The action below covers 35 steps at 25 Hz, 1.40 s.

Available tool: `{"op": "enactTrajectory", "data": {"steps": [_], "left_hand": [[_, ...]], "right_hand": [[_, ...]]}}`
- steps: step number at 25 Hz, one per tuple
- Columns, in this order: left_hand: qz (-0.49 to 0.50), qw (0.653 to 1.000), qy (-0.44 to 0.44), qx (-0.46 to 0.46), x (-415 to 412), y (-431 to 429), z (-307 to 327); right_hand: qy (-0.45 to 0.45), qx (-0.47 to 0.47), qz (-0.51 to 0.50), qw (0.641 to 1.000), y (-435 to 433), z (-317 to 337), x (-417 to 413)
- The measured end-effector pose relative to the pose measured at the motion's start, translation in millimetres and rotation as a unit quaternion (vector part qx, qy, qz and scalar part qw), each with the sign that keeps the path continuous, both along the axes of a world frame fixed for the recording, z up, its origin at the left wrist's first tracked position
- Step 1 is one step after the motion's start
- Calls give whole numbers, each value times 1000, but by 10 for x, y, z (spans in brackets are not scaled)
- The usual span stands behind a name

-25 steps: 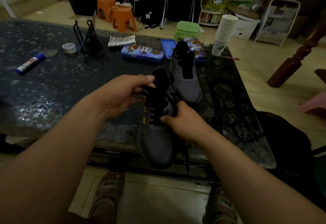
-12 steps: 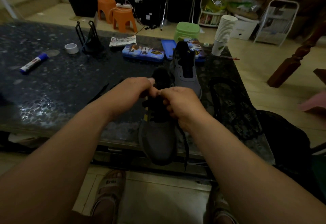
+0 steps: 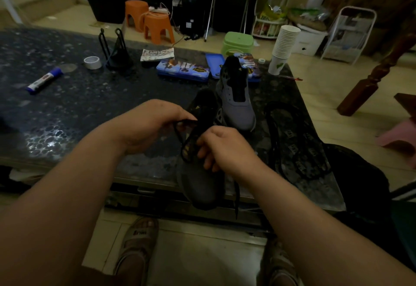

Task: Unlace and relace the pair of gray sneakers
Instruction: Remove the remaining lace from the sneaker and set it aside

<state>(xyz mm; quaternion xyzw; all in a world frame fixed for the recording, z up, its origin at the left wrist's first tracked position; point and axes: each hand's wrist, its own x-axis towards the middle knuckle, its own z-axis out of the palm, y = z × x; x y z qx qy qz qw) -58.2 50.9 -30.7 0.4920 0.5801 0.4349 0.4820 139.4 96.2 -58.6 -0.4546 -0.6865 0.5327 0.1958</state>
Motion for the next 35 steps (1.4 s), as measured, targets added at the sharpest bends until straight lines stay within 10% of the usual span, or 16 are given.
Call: {"op": "enactTrajectory", "data": {"steps": [2, 5, 19, 24, 30, 33, 35], "left_hand": [[13, 998, -63, -21, -90, -150, 105], [98, 976, 185, -51, -87, -173, 65], [107, 838, 518, 135, 458, 286, -373], [82, 905, 412, 68, 409, 380, -342], [30, 996, 71, 46, 298, 239, -180], [-8, 997, 48, 56, 241, 123, -140], [-41, 993, 96, 53, 224, 86, -121]], "right_hand": [[-42, 55, -77, 995, 104, -25, 60], [-88, 171, -141, 971, 335, -99, 122], [-68, 164, -68, 982, 441, -142, 96], [-53, 107, -38, 992, 354, -143, 162], [-71, 84, -73, 991, 309, -223, 118], [-150, 260, -150, 942, 253, -163, 98], [-83, 195, -152, 965, 239, -151, 41]]}}
